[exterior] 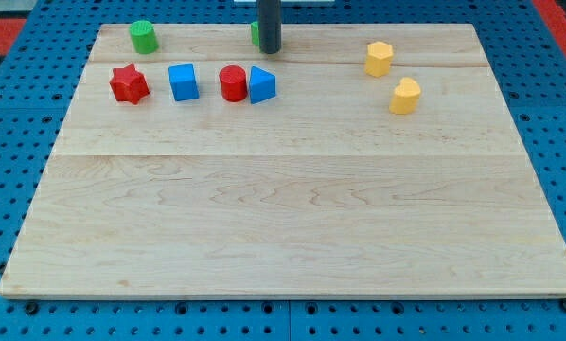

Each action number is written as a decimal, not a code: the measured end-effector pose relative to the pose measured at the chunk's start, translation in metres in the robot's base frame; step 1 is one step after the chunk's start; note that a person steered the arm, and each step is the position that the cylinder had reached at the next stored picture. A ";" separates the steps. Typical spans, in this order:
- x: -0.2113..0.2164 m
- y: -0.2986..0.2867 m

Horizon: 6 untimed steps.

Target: Move green star towards the top center of the board

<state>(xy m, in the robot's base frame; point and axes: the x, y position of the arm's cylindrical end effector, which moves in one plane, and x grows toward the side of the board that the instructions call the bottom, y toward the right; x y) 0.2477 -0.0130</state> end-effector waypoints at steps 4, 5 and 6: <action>0.043 0.021; 0.006 0.027; -0.023 0.054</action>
